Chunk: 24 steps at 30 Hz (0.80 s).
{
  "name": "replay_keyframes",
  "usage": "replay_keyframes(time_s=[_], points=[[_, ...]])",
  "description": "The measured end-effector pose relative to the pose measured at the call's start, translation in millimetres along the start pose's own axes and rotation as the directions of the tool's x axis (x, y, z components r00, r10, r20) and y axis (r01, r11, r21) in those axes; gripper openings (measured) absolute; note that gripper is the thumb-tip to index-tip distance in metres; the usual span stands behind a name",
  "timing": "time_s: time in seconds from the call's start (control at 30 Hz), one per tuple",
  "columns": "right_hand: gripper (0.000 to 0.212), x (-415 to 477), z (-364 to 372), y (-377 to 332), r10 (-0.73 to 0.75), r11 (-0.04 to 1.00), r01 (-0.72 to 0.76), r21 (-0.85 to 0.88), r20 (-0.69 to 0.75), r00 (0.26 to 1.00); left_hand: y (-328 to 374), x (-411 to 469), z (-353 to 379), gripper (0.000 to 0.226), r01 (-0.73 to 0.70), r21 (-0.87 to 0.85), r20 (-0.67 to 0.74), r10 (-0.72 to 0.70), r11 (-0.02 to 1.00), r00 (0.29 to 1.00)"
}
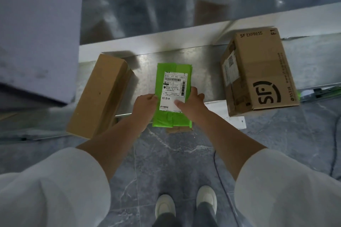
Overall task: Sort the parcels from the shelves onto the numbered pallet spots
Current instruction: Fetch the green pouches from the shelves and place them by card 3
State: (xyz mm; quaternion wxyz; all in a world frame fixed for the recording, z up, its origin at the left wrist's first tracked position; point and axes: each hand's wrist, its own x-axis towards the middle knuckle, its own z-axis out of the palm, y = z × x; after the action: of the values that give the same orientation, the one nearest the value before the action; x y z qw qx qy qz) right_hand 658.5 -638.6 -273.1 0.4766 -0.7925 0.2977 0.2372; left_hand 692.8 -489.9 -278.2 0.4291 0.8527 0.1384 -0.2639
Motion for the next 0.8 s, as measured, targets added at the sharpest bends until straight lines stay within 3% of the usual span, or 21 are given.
replay_keyframes(time_s=[0.13, 0.23, 0.5, 0.8], points=[[0.061, -10.8, -0.8, 8.5, -0.027, 0.999, 0.026, 0.039, 0.015, 1.0, -7.4, -19.2, 5.2, 0.022, 0.112, -0.252, -0.006, -0.118, 0.961, 0.993], [0.056, -25.6, 0.9, 10.8, -0.032, 0.999, 0.03, 0.042, 0.053, 0.998, -11.0, -40.0, 5.5, 0.023, 0.121, -0.347, -0.018, -0.136, 0.93, 0.991], [0.045, -95.0, -17.7, -9.8, -0.117, 0.992, 0.117, 0.055, -0.006, 0.993, 5.7, -102.2, -17.1, 0.022, -0.011, -0.388, -0.084, -0.024, 0.922, 0.996], [0.059, -230.5, -59.7, -13.5, -0.216, 0.972, 0.221, 0.076, -0.063, 0.974, 34.4, -213.1, -45.2, 0.027, -0.059, -0.425, -0.039, 0.047, 0.903, 0.998]])
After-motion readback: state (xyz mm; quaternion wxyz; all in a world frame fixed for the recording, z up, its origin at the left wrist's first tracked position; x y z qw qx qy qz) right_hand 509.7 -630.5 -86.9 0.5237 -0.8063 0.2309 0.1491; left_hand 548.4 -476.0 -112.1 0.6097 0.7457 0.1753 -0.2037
